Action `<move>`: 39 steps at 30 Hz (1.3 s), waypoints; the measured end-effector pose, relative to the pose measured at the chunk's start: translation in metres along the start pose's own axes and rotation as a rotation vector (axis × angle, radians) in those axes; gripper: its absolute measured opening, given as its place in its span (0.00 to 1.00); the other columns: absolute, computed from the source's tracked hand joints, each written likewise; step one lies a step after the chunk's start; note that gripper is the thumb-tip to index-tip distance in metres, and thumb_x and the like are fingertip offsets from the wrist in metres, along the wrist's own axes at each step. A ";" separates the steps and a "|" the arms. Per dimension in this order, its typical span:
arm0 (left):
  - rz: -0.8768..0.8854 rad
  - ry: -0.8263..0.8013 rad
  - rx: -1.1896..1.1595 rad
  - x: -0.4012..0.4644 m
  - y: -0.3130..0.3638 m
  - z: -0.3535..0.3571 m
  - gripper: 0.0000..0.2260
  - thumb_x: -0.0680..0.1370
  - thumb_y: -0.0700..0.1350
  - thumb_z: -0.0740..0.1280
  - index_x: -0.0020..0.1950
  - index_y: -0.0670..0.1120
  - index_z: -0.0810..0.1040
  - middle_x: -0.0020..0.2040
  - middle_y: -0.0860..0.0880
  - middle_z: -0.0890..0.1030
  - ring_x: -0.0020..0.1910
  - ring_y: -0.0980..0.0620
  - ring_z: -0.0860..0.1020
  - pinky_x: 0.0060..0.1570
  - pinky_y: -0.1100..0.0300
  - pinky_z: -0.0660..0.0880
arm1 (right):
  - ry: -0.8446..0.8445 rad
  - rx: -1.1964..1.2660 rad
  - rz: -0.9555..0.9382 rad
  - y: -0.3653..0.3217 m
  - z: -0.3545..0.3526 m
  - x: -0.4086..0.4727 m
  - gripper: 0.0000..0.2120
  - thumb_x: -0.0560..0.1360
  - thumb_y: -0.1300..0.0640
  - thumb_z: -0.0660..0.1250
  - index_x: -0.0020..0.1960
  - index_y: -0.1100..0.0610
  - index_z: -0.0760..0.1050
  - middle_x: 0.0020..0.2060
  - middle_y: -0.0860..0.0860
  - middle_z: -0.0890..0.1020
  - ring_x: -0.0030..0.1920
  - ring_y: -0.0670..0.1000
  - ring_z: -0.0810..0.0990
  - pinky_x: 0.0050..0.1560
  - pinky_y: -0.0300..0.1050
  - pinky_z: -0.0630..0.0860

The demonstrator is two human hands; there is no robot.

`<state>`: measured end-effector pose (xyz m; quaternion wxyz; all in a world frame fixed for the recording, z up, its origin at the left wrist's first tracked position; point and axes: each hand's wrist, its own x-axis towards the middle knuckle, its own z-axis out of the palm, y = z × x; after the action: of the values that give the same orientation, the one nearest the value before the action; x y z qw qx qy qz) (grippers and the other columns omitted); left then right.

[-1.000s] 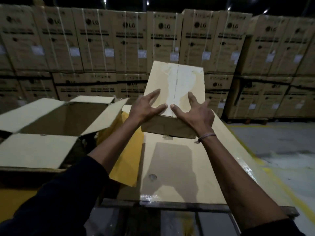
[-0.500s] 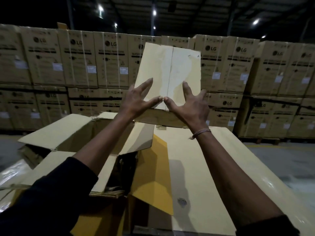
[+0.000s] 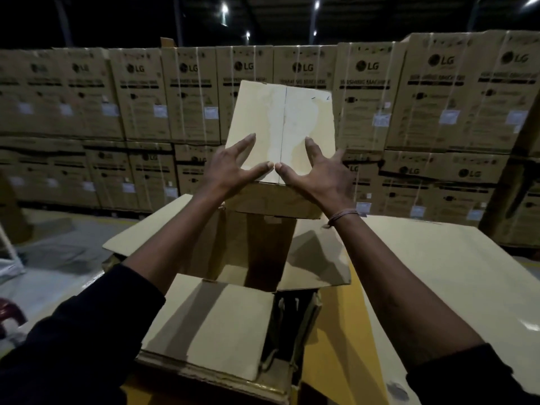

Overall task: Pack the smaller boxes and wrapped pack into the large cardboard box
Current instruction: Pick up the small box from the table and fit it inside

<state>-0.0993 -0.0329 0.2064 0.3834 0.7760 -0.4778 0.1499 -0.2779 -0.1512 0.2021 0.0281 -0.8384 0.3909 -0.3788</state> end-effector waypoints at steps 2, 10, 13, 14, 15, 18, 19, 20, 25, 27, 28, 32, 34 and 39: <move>-0.022 -0.015 -0.004 0.003 -0.020 -0.001 0.43 0.65 0.82 0.61 0.78 0.68 0.62 0.73 0.47 0.75 0.71 0.44 0.73 0.61 0.41 0.77 | -0.036 -0.013 0.012 -0.010 0.013 0.004 0.47 0.70 0.18 0.56 0.82 0.39 0.57 0.71 0.67 0.65 0.62 0.69 0.77 0.44 0.48 0.72; -0.063 -0.256 0.096 0.016 -0.084 -0.019 0.37 0.72 0.76 0.62 0.77 0.61 0.68 0.78 0.45 0.69 0.75 0.40 0.68 0.67 0.42 0.71 | -0.248 -0.109 0.070 -0.051 0.061 0.003 0.49 0.68 0.15 0.50 0.80 0.42 0.64 0.74 0.67 0.69 0.69 0.67 0.74 0.45 0.49 0.73; -0.046 -0.390 0.115 0.016 -0.107 -0.025 0.36 0.74 0.74 0.62 0.77 0.58 0.70 0.79 0.45 0.68 0.75 0.41 0.68 0.67 0.46 0.69 | -0.328 -0.145 0.077 -0.066 0.074 -0.005 0.49 0.69 0.15 0.49 0.78 0.45 0.69 0.70 0.60 0.77 0.68 0.63 0.75 0.48 0.48 0.74; -0.042 -0.427 0.112 0.014 -0.115 -0.027 0.36 0.74 0.74 0.62 0.77 0.57 0.71 0.79 0.46 0.68 0.75 0.42 0.68 0.66 0.47 0.70 | -0.356 -0.154 0.077 -0.071 0.078 -0.010 0.49 0.69 0.16 0.49 0.77 0.46 0.70 0.69 0.59 0.78 0.67 0.62 0.77 0.47 0.47 0.74; -0.043 -0.465 0.096 0.012 -0.123 -0.029 0.36 0.74 0.74 0.63 0.76 0.56 0.72 0.79 0.46 0.68 0.75 0.42 0.69 0.65 0.48 0.70 | -0.387 -0.159 0.082 -0.074 0.082 -0.016 0.49 0.69 0.15 0.49 0.77 0.47 0.70 0.69 0.58 0.78 0.66 0.61 0.77 0.46 0.47 0.73; -0.034 -0.572 0.031 0.004 -0.144 -0.026 0.36 0.74 0.72 0.64 0.76 0.54 0.73 0.78 0.46 0.69 0.74 0.42 0.70 0.65 0.49 0.72 | -0.456 -0.157 0.123 -0.082 0.096 -0.033 0.48 0.69 0.16 0.49 0.75 0.46 0.72 0.70 0.54 0.78 0.65 0.59 0.77 0.49 0.48 0.72; -0.035 -0.603 0.016 0.001 -0.150 -0.022 0.36 0.74 0.72 0.64 0.76 0.53 0.73 0.78 0.46 0.70 0.73 0.42 0.70 0.66 0.48 0.73 | -0.474 -0.166 0.141 -0.083 0.101 -0.038 0.47 0.70 0.17 0.50 0.74 0.47 0.73 0.70 0.54 0.78 0.65 0.59 0.77 0.50 0.48 0.74; -0.038 -0.631 0.003 -0.001 -0.154 -0.018 0.36 0.74 0.72 0.65 0.76 0.52 0.72 0.78 0.47 0.70 0.74 0.42 0.70 0.67 0.47 0.72 | -0.490 -0.178 0.155 -0.085 0.106 -0.043 0.47 0.70 0.16 0.50 0.74 0.47 0.74 0.70 0.54 0.78 0.65 0.59 0.77 0.51 0.48 0.75; -0.087 -0.714 -0.017 -0.015 -0.179 0.018 0.40 0.74 0.72 0.66 0.79 0.51 0.68 0.80 0.46 0.66 0.76 0.43 0.68 0.67 0.49 0.70 | -0.567 -0.180 0.218 -0.085 0.129 -0.059 0.52 0.66 0.15 0.50 0.74 0.50 0.73 0.70 0.56 0.78 0.63 0.59 0.78 0.54 0.48 0.77; -0.056 -0.738 0.020 -0.020 -0.185 0.035 0.43 0.74 0.72 0.65 0.82 0.48 0.63 0.81 0.45 0.64 0.76 0.43 0.67 0.68 0.50 0.69 | -0.624 -0.168 0.236 -0.078 0.141 -0.060 0.51 0.68 0.17 0.54 0.78 0.51 0.69 0.73 0.57 0.75 0.67 0.60 0.75 0.55 0.49 0.74; -0.043 -0.769 0.051 -0.020 -0.187 0.044 0.45 0.74 0.72 0.65 0.83 0.47 0.59 0.81 0.44 0.63 0.77 0.42 0.67 0.69 0.50 0.69 | -0.656 -0.164 0.247 -0.074 0.147 -0.059 0.50 0.70 0.18 0.57 0.79 0.52 0.66 0.75 0.57 0.72 0.70 0.61 0.73 0.57 0.51 0.72; -0.107 -0.942 0.124 -0.021 -0.194 0.084 0.58 0.68 0.73 0.72 0.84 0.43 0.47 0.80 0.42 0.64 0.74 0.40 0.69 0.66 0.50 0.74 | -0.827 -0.193 0.309 -0.062 0.170 -0.058 0.53 0.70 0.23 0.66 0.82 0.55 0.57 0.79 0.56 0.67 0.74 0.60 0.69 0.69 0.52 0.69; -0.150 -0.992 0.153 -0.024 -0.195 0.099 0.60 0.66 0.72 0.74 0.83 0.42 0.48 0.79 0.41 0.66 0.71 0.40 0.73 0.59 0.52 0.76 | -0.877 -0.171 0.351 -0.055 0.181 -0.060 0.59 0.63 0.20 0.68 0.81 0.55 0.58 0.77 0.55 0.69 0.71 0.58 0.72 0.64 0.51 0.74; -0.157 -1.083 0.286 -0.036 -0.203 0.129 0.63 0.64 0.67 0.79 0.83 0.40 0.46 0.79 0.40 0.66 0.72 0.38 0.71 0.65 0.47 0.75 | -0.998 -0.139 0.429 -0.043 0.214 -0.077 0.59 0.62 0.26 0.76 0.81 0.56 0.60 0.77 0.55 0.69 0.70 0.58 0.72 0.63 0.52 0.75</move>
<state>0.0395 -0.0550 0.0077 -0.0156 0.8196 -0.5222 -0.2352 -0.1414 -0.1223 0.0174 0.2315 -0.8177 0.5163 0.1060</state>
